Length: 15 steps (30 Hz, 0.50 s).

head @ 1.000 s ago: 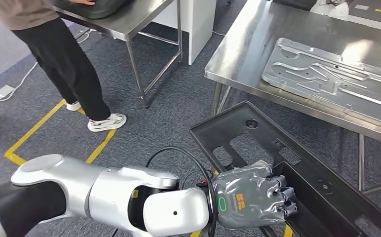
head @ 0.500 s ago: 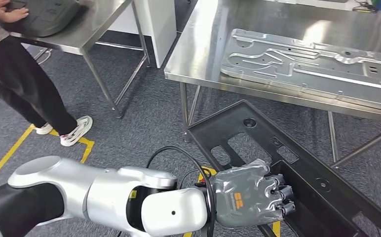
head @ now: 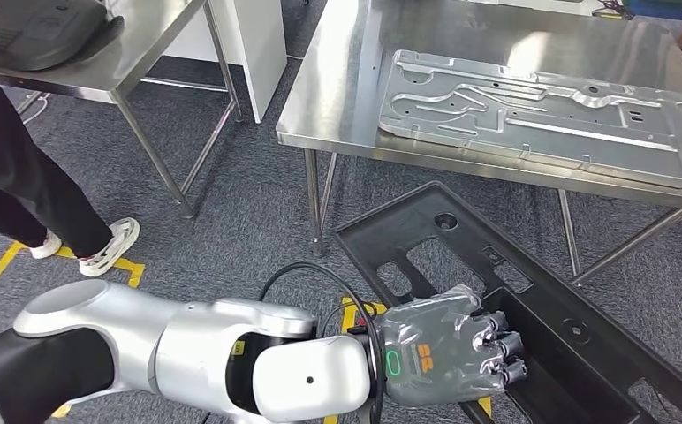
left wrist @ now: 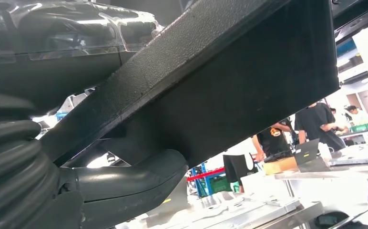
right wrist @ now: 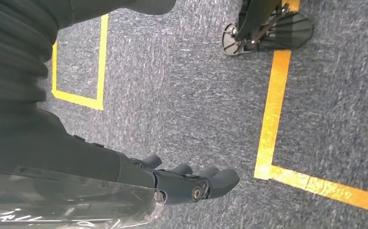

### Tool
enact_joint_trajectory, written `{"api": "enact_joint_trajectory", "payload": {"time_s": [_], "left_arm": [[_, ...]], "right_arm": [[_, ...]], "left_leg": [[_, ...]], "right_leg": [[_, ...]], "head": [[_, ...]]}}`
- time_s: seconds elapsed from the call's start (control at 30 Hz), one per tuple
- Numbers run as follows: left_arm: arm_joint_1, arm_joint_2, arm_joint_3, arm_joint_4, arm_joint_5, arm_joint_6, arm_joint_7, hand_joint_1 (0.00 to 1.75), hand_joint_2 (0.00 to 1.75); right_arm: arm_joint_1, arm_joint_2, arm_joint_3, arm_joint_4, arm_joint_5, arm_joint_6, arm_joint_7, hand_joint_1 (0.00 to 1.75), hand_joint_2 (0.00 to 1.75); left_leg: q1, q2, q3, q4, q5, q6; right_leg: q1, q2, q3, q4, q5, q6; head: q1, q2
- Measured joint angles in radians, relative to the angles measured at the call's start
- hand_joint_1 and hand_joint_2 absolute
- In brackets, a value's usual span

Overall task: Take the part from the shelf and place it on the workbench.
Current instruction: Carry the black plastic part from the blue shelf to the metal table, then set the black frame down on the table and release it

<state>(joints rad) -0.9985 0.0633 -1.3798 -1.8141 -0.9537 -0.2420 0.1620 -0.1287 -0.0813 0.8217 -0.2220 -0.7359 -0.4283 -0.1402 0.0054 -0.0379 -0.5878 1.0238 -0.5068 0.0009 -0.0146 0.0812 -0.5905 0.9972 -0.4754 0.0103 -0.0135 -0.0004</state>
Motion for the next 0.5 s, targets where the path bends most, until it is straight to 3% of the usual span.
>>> {"api": "enact_joint_trajectory", "payload": {"time_s": [0.37, 0.5], "left_arm": [[0.028, -0.003, 0.002, 0.015, 0.008, 0.005, 0.055, 1.75, 1.75], [0.049, -0.018, 0.007, 0.067, -0.021, 0.066, 0.085, 1.75, 1.75]], "right_arm": [[0.003, 0.0, 0.0, 0.0, 0.001, 0.0, 0.001, 0.0, 1.75], [0.003, 0.0, 0.001, 0.0, 0.012, 0.004, 0.008, 0.0, 1.75]], "left_leg": [[-0.003, 0.009, 0.003, 0.0, -0.005, 0.01], [-0.003, 0.009, 0.004, -0.001, -0.005, 0.01]], "right_leg": [[-0.001, 0.007, 0.001, -0.003, -0.001, 0.013], [-0.001, 0.007, 0.001, -0.003, -0.002, 0.014]], "head": [[0.007, 0.0], [0.006, 0.0]]}}
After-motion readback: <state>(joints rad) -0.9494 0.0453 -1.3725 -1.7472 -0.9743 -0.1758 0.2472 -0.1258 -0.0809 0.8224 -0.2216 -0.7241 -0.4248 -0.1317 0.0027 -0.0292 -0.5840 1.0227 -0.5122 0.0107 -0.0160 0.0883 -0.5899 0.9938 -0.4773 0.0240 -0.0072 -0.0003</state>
